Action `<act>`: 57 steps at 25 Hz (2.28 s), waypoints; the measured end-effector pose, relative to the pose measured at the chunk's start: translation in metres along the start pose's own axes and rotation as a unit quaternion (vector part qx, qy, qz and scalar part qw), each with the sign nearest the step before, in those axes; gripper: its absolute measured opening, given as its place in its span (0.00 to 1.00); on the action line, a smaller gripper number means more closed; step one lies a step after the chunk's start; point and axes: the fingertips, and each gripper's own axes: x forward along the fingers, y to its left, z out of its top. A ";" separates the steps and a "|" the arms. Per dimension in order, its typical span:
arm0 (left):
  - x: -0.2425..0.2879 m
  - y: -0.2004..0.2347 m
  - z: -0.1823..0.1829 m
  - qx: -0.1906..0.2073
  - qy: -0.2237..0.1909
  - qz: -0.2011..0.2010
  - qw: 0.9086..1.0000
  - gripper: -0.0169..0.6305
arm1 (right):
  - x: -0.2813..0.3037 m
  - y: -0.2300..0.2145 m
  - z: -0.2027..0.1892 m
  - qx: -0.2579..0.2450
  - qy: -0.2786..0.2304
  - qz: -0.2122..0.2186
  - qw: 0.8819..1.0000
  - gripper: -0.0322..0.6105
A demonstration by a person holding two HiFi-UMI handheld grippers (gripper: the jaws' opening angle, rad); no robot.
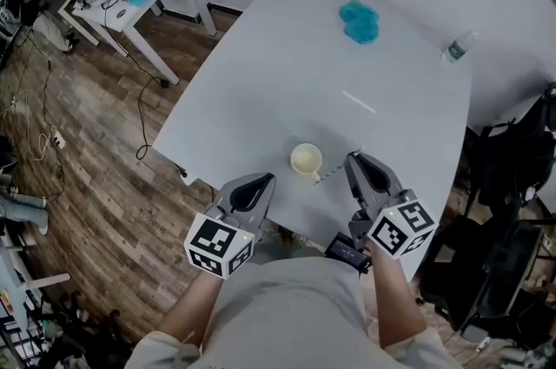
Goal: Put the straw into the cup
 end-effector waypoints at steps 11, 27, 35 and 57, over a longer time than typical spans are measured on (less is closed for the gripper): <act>0.019 0.013 0.000 -0.005 0.009 -0.008 1.000 0.05 | 0.018 -0.019 -0.004 0.008 0.003 -0.017 1.000 0.10; 0.037 0.035 -0.011 -0.014 0.031 -0.017 0.999 0.05 | 0.050 -0.039 -0.020 0.023 0.013 -0.031 0.999 0.10; 0.044 0.048 -0.018 -0.021 0.038 -0.014 0.999 0.05 | 0.061 -0.051 -0.029 0.023 0.024 -0.039 0.999 0.10; 0.058 0.059 -0.039 -0.035 0.057 -0.023 0.998 0.05 | 0.090 -0.068 -0.068 0.063 0.040 -0.044 0.996 0.10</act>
